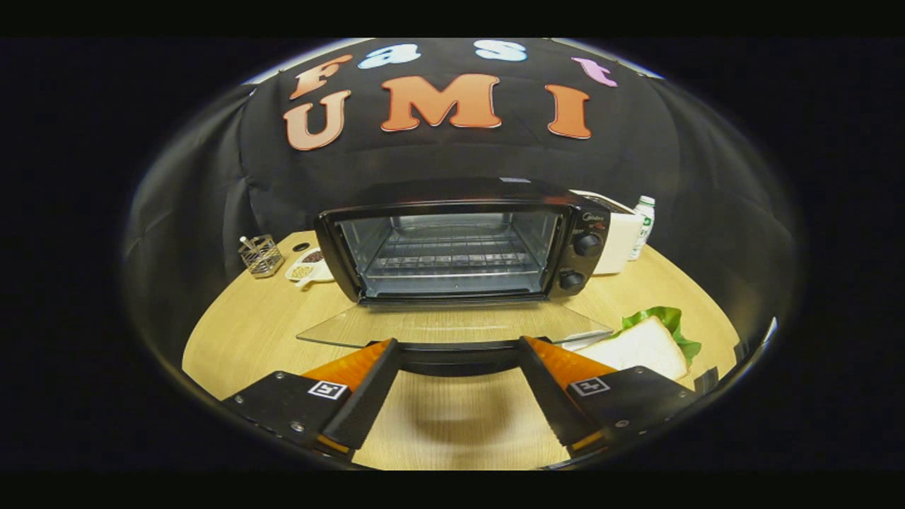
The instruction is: Open the toaster oven, put the food inside, and close the toaster oven door.
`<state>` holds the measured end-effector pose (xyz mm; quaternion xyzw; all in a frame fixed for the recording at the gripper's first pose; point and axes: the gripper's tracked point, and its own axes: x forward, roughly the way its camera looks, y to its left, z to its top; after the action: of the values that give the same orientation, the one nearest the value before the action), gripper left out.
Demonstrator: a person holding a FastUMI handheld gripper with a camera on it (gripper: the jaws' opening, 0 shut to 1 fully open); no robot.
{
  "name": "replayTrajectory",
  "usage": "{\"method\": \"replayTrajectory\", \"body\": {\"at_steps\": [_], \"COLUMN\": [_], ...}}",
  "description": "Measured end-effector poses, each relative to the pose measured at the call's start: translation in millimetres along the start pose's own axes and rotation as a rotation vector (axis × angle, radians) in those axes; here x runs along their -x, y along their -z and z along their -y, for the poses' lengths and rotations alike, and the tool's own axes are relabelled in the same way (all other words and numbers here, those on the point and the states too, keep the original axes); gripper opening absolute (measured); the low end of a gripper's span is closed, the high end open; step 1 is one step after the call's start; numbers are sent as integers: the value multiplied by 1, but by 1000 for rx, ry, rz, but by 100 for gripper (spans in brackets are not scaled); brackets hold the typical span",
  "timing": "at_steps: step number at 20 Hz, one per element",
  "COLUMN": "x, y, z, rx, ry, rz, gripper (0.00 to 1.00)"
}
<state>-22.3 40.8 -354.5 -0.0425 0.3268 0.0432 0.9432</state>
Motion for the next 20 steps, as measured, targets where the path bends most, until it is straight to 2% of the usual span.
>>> {"method": "replayTrajectory", "body": {"at_steps": [6,8,11,15,20], "x": [-10,-8,-5,14,48], "y": [52,50,64,45,-4], "z": [1,2,11,23,69], "rx": [-20,-44,-37,-77,-112], "ry": [4,2,20,10,10], "rz": [-90,-59,-104,-83,-28], "gripper": [98,98,98,99,99]}}
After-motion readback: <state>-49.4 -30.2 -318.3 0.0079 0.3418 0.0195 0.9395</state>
